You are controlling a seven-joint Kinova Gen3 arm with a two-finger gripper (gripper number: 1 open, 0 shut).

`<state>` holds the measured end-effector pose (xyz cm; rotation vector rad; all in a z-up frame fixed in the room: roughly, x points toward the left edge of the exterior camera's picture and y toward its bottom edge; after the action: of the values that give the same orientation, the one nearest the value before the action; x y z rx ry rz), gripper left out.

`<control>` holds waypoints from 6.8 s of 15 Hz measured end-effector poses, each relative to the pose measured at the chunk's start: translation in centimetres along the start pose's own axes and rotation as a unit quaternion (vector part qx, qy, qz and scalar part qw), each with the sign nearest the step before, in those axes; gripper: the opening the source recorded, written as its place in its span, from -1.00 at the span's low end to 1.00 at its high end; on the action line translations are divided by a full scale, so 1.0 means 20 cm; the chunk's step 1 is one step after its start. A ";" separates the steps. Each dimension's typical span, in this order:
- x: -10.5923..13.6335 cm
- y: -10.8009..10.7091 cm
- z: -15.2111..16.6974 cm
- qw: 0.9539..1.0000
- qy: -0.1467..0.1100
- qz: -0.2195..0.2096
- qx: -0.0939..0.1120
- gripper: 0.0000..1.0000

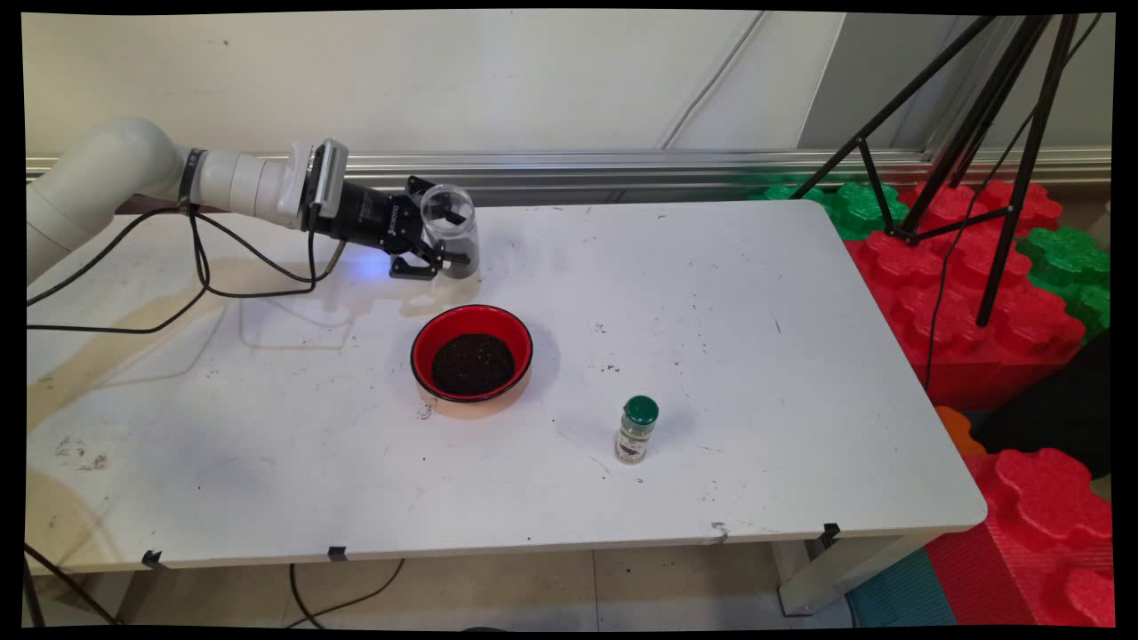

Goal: Pour the black seasoning powder in the red bowl

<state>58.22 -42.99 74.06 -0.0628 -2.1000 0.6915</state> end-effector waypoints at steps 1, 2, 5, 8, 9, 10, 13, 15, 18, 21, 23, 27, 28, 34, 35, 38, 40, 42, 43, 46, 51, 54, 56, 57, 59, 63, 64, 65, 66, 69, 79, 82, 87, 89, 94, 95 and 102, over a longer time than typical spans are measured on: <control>0.01 0.01 0.00 1.000 -0.004 0.018 -0.003 -1.00; 0.01 0.01 0.00 1.000 -0.006 0.028 -0.005 -1.00; 0.03 0.03 0.00 0.996 -0.019 0.089 -0.011 -1.00; 0.04 0.04 0.01 0.992 -0.029 0.126 -0.013 -1.00; 0.05 0.04 0.02 0.990 -0.033 0.138 -0.013 -1.00; 0.05 0.05 0.02 0.987 -0.037 0.153 -0.013 -1.00; 0.06 0.04 0.03 0.981 -0.048 0.188 -0.010 -1.00; 0.08 0.04 0.04 0.974 -0.057 0.220 -0.006 -1.00; 0.12 0.04 0.05 0.962 -0.064 0.265 0.001 -1.00; 0.15 0.03 0.06 0.949 -0.069 0.306 0.005 -1.00; 0.18 0.03 0.06 0.937 -0.071 0.341 0.008 -1.00; 0.21 0.04 0.06 0.917 -0.074 0.392 0.011 -1.00; 0.22 0.04 0.06 0.912 -0.075 0.404 0.011 -1.00; 0.26 0.07 0.06 0.877 -0.078 0.474 0.015 -1.00; 0.27 0.07 0.05 0.871 -0.078 0.486 0.016 -1.00; 0.29 0.09 0.05 0.855 -0.077 0.513 0.019 -1.00; 0.31 0.10 0.05 0.843 -0.076 0.532 0.020 -1.00; 0.32 0.12 0.05 0.832 -0.074 0.550 0.022 -1.00; 0.32 0.13 0.04 0.827 -0.074 0.557 0.023 -1.00; 0.34 0.15 0.04 0.811 -0.072 0.580 0.028 -1.00; 0.36 0.16 0.04 0.792 -0.072 0.605 0.041 -1.00; 0.36 0.18 0.05 0.777 -0.072 0.623 0.051 -1.00; 0.36 0.19 0.06 0.769 -0.073 0.633 0.056 -1.00; 0.36 0.20 0.06 0.764 -0.074 0.638 0.060 -1.00; 0.35 0.21 0.07 0.757 -0.075 0.646 0.065 -1.00; 0.34 0.23 0.09 0.743 -0.076 0.661 0.072 -1.00; 0.34 0.23 0.09 0.739 -0.077 0.665 0.073 -1.00; 0.33 0.24 0.09 0.736 -0.077 0.668 0.074 -1.00; 0.33 0.24 0.09 0.733 -0.077 0.672 0.074 -1.00; 0.32 0.25 0.10 0.719 -0.077 0.687 0.074 -1.00; 0.31 0.29 0.11 0.675 -0.075 0.730 0.075 -1.00; 0.32 0.29 0.12 0.663 -0.074 0.740 0.078 -1.00; 0.34 0.29 0.11 0.651 -0.072 0.751 0.084 -1.00; 0.35 0.29 0.11 0.647 -0.072 0.754 0.087 -1.00; 0.37 0.29 0.10 0.638 -0.070 0.762 0.091 -1.00; 0.38 0.29 0.10 0.637 -0.070 0.762 0.092 -1.00; 0.40 0.29 0.09 0.630 -0.067 0.767 0.097 -1.00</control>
<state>50.83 -36.47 76.34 -1.8849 -1.6143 1.8807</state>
